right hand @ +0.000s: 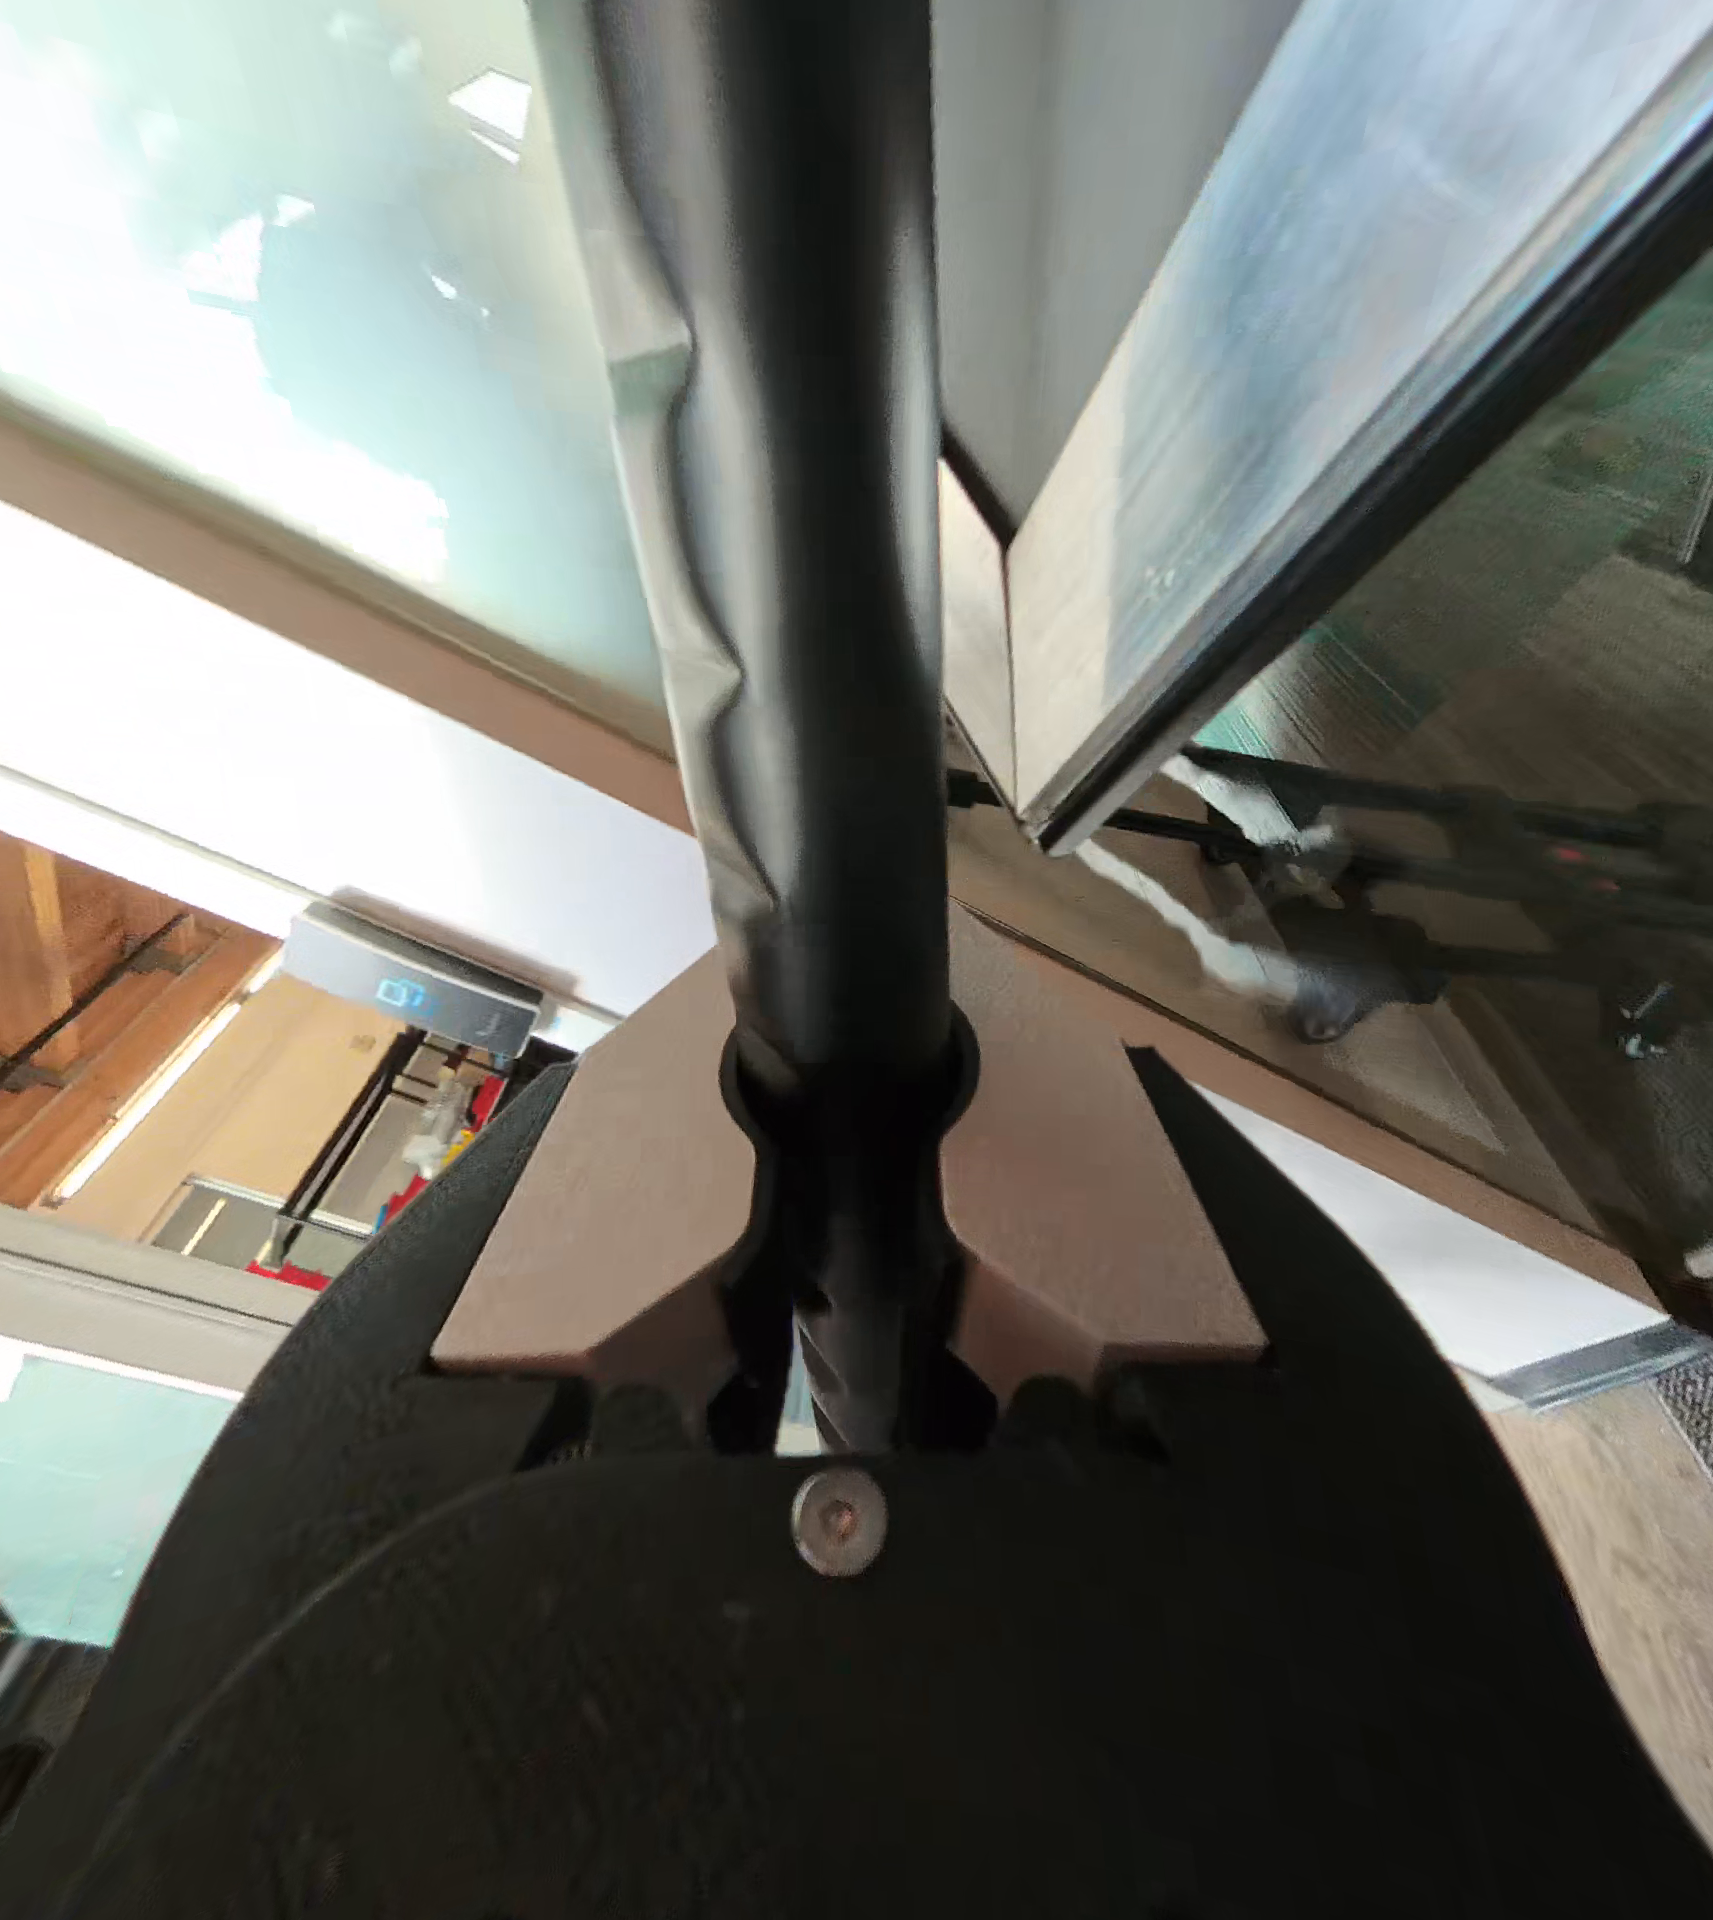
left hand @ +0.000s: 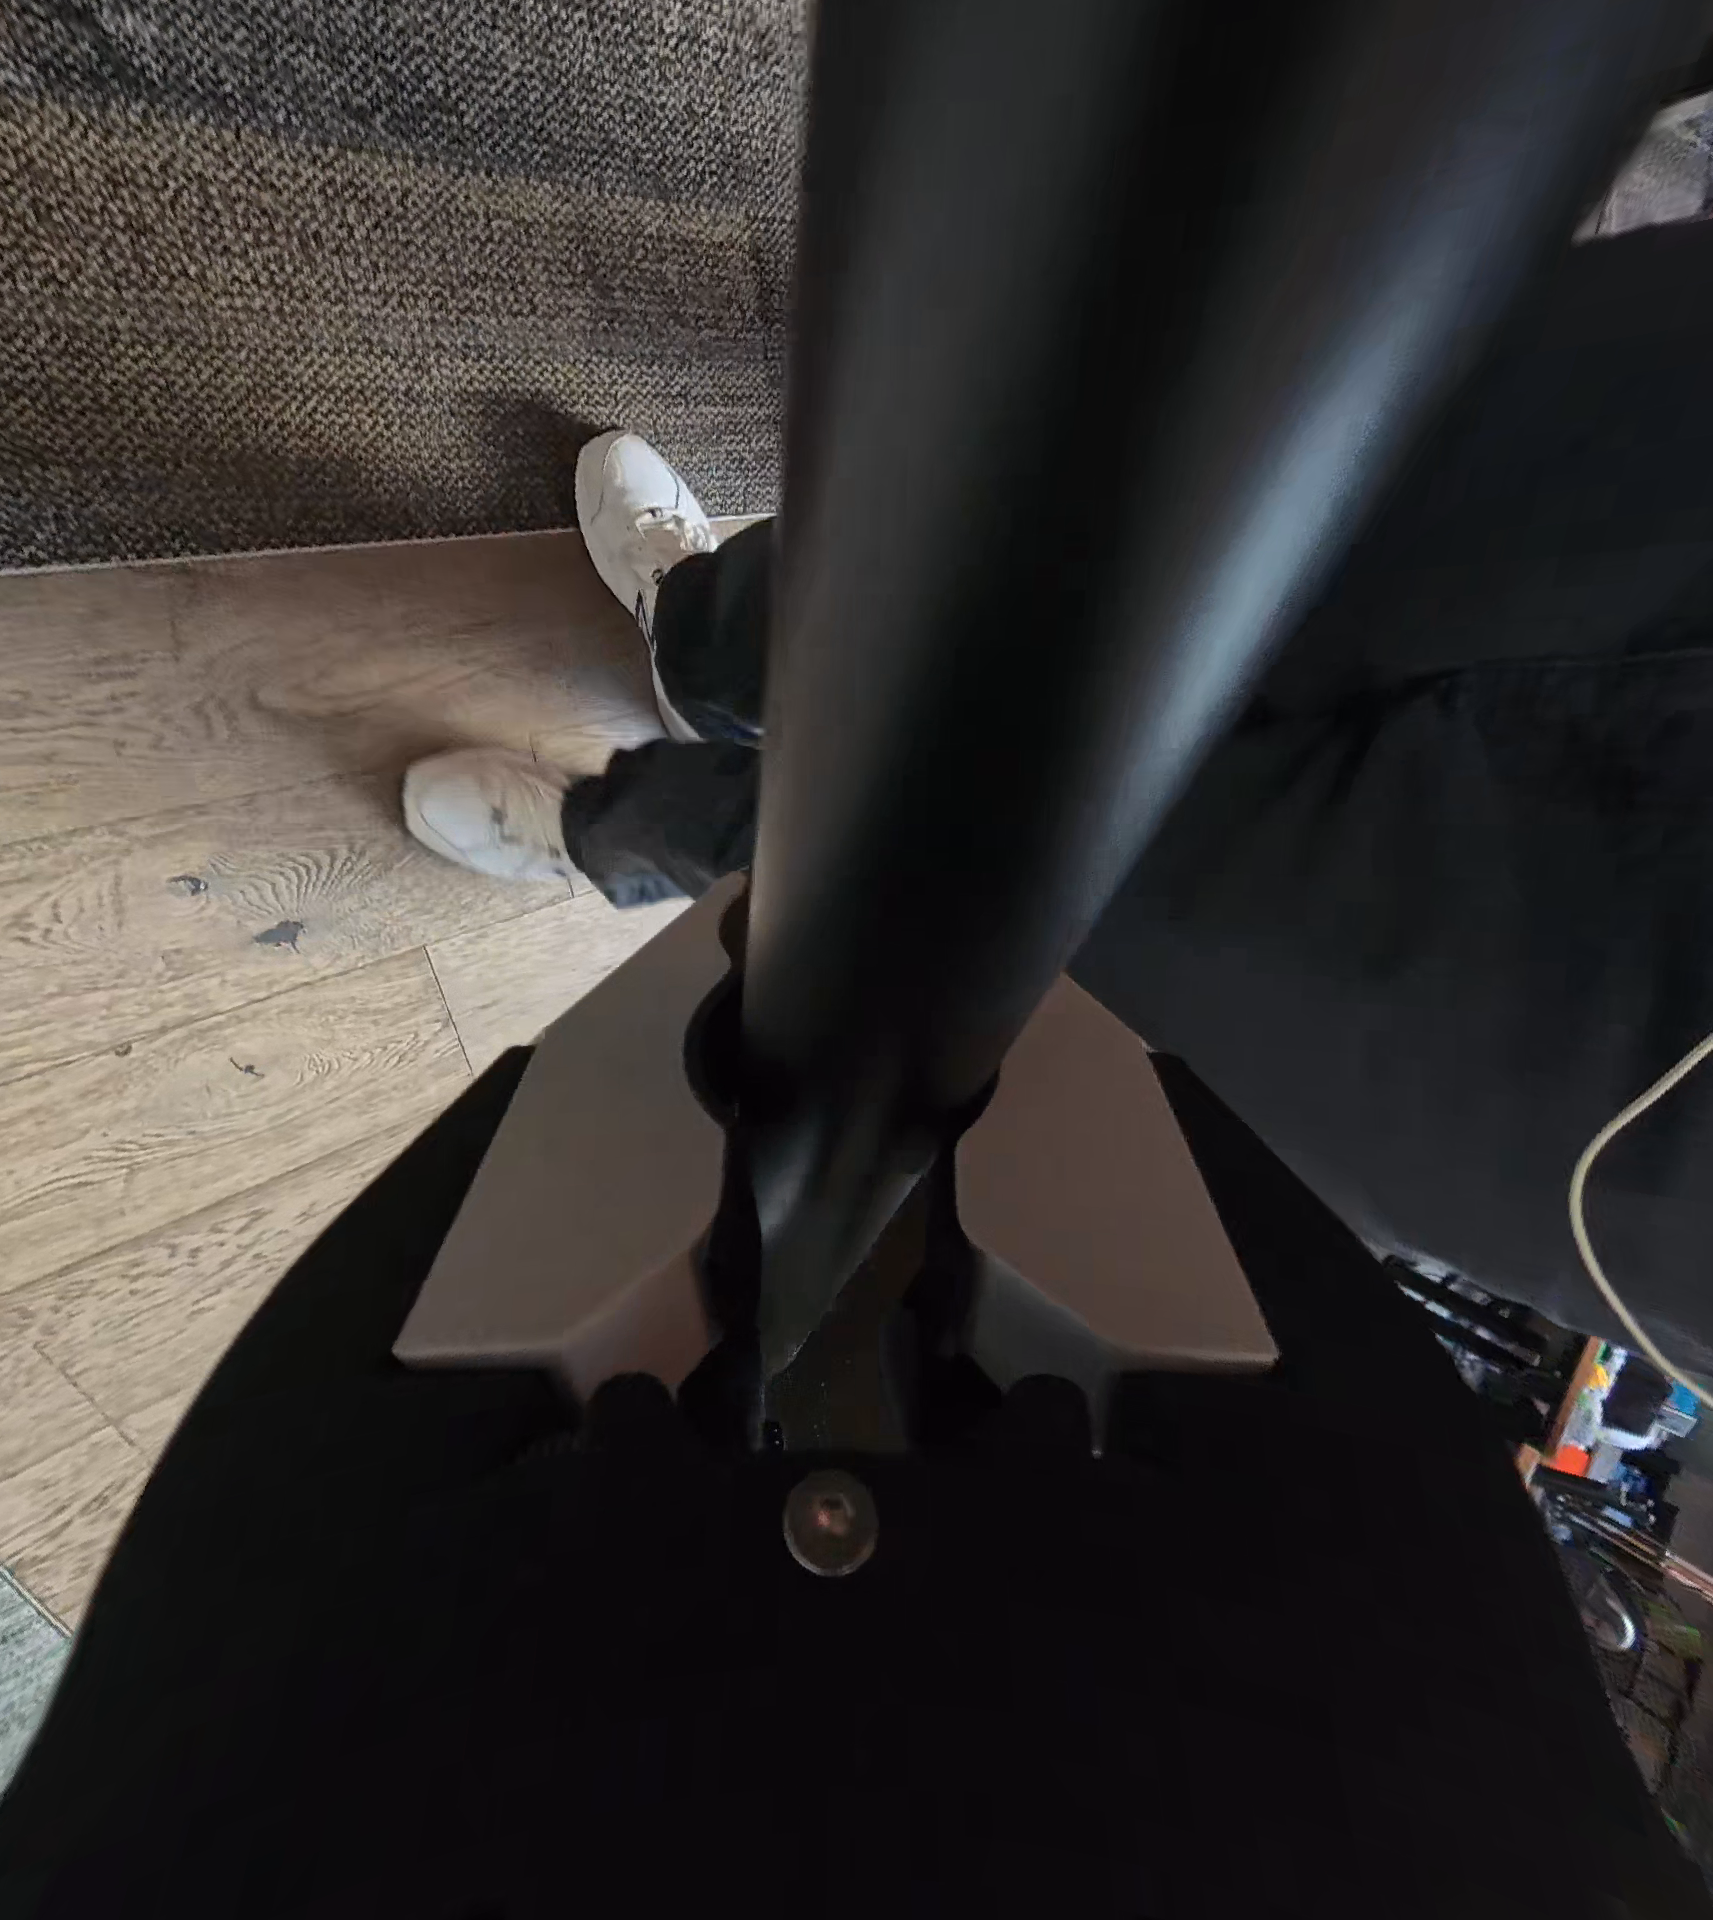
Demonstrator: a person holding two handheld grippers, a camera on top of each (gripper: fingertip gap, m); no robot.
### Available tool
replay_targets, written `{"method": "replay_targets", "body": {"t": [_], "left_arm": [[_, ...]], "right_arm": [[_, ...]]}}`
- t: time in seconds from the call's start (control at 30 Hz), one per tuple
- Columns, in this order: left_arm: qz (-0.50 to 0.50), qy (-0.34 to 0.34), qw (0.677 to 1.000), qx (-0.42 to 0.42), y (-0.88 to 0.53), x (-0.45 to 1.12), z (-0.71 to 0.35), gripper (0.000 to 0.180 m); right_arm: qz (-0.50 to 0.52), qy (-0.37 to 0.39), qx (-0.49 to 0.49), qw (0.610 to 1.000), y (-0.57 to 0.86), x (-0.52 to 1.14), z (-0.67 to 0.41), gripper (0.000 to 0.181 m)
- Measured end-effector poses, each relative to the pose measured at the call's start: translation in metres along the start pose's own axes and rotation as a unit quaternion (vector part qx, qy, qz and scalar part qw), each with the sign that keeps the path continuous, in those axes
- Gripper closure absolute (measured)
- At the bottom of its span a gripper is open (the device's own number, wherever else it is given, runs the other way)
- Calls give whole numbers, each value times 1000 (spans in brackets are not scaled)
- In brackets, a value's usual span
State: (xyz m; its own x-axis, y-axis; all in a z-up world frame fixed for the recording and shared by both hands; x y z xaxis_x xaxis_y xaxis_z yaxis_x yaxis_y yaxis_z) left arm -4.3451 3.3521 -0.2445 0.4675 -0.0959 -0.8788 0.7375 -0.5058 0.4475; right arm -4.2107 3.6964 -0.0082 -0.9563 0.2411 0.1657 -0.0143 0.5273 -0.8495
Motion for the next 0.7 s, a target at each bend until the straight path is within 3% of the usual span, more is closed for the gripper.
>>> {"method": "replay_targets", "body": {"t": [0.2, 0.43, 0.7], "left_arm": [[18, 52, 996, 72, 32, -13, -3, 147], [39, 126, 973, 189, 72, -53, 10, 142], [105, 280, 945, 129, 85, -107, -2, 133]], "right_arm": [[-9, 30, -128, 991, -132, -12, 13, 163], [26, 57, -291, 955, -313, -25, 70, 162], [90, 85, -400, 908, -412, -26, 109, 164]]}}
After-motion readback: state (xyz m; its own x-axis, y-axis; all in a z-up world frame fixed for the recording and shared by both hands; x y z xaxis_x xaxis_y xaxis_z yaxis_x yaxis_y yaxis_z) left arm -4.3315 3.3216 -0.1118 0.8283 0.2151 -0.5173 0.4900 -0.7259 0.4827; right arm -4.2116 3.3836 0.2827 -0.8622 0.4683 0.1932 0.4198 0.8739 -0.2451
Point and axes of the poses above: each gripper's, where its closed fingertips meet, x out along the fingers, z out of its underside, y = z × x across the jaws, the point moved 7 cm from there along -x, back along the fingers, and after that the axes turned 12 degrees about -z, right-handed, at the moved point
